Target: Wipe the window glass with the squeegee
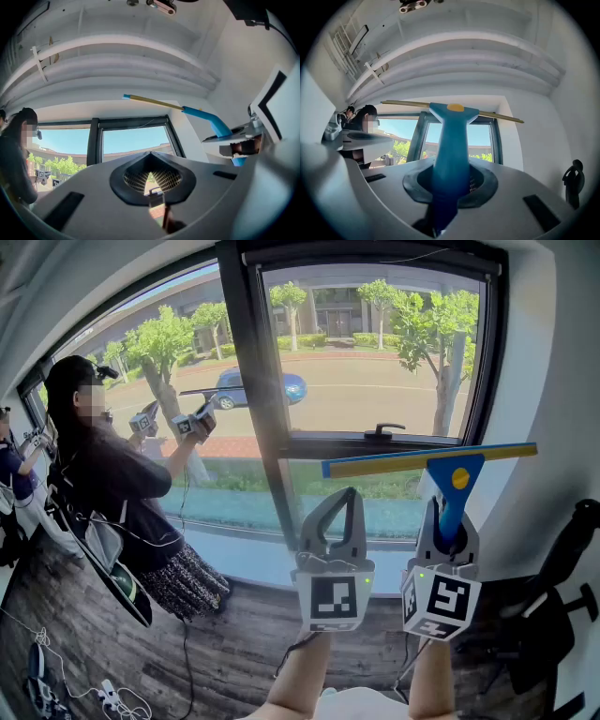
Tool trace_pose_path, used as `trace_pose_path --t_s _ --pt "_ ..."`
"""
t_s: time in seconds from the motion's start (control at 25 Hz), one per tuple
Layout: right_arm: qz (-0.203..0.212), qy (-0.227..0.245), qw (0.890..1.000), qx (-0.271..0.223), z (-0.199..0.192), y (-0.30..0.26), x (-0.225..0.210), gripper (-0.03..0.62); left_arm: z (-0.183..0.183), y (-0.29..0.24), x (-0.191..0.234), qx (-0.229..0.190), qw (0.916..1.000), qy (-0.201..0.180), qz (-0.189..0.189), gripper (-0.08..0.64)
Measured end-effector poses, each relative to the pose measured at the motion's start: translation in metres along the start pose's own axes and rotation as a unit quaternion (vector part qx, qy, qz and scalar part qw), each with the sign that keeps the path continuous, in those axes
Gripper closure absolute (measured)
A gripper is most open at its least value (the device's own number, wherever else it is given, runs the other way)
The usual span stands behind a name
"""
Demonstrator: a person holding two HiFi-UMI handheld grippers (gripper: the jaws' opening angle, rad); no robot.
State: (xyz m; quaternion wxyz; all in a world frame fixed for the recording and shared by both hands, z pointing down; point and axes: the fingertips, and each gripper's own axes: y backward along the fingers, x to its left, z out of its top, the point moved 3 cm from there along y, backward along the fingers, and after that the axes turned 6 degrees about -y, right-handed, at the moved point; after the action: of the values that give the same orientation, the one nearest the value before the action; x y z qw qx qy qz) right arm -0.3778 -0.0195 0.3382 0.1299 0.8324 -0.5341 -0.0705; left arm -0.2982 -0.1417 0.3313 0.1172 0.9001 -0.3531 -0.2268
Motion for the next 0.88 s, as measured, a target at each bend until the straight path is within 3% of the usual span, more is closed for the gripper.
trace_pose_path --t_s 0.88 --pt "-0.004 -0.007 1.000 0.015 -0.011 0.001 0.017 0.520 -0.010 0.016 0.017 0.014 0.9998 -0.014 -0.005 0.569"
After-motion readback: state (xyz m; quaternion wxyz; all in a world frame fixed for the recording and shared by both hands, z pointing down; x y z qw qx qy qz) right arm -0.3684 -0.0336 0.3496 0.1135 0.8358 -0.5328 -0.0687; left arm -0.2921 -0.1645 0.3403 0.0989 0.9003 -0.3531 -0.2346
